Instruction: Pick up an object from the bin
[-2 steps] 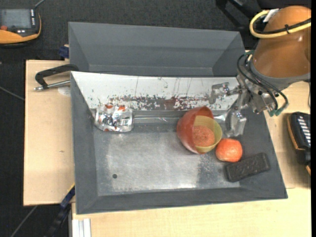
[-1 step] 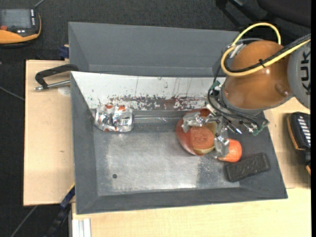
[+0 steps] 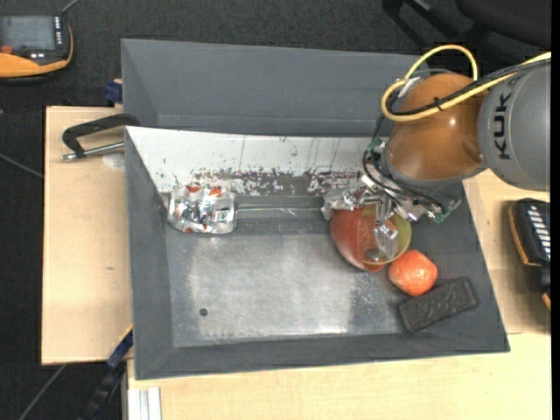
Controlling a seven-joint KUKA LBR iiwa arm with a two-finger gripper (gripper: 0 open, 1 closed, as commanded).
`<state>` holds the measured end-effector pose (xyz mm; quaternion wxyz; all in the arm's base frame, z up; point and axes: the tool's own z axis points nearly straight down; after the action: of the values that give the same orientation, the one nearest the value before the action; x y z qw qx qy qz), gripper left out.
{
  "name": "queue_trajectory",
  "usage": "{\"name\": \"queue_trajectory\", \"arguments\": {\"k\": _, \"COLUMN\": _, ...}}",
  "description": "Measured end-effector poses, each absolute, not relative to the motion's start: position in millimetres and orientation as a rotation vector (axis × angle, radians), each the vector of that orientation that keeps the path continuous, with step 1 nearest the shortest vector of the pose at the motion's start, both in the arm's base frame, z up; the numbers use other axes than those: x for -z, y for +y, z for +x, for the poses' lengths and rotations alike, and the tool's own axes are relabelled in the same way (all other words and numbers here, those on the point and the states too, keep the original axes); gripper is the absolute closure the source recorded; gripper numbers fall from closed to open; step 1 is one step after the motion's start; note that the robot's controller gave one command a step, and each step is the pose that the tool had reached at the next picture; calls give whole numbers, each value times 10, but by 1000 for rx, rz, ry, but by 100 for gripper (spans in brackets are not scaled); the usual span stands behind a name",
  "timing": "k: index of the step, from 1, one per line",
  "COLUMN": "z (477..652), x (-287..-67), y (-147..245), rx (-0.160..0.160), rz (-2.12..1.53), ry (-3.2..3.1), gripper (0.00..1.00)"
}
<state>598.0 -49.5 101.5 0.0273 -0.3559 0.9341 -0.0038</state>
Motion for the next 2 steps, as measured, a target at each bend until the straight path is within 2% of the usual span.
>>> {"name": "queue_trajectory", "arguments": {"k": 1, "z": 5969, "x": -1050, "y": -476, "rx": 9, "rz": -1102, "ry": 2884, "gripper": 100}}
{"name": "queue_trajectory", "arguments": {"k": 2, "z": 5852, "x": -1920, "y": -735, "rx": 17, "rz": -1062, "ry": 2886, "gripper": 100}}
